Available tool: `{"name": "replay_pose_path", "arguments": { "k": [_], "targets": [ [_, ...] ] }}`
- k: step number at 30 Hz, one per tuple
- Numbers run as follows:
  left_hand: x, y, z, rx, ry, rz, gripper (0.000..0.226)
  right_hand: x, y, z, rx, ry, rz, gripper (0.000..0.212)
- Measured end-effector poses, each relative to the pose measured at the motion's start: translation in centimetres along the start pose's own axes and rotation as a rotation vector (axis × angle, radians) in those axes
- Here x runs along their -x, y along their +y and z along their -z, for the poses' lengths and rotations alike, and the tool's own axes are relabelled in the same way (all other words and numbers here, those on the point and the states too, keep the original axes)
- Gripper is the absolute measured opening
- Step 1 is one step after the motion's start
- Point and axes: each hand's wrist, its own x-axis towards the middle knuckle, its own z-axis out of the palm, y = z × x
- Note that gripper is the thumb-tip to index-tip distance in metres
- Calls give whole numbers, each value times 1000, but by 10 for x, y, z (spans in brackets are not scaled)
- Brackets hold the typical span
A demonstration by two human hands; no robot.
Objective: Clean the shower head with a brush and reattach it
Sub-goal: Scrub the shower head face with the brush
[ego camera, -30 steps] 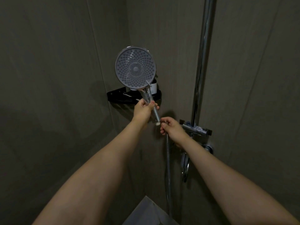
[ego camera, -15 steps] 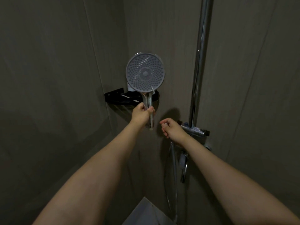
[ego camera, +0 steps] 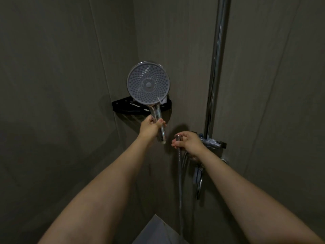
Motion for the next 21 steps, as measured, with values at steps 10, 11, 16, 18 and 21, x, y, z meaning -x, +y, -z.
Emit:
{"name": "replay_pose_path", "arguments": {
  "k": [10, 11, 16, 18, 21],
  "targets": [
    [-10, -19, -24, -49, -32, 23, 21, 4, 7, 34, 164, 153, 22, 25],
    [-11, -19, -28, -44, -58, 30, 20, 4, 8, 39, 210, 149, 19, 24],
    [-8, -25, -48, 61, -212, 109, 19, 7, 15, 63, 405, 172, -5, 24],
    [-10, -32, -58, 68, -217, 107, 21, 10, 17, 77, 445, 209, -25, 30],
    [-12, -41, -70, 83, -249, 113, 21, 19, 18, 99, 484, 240, -91, 36]
  ]
}}
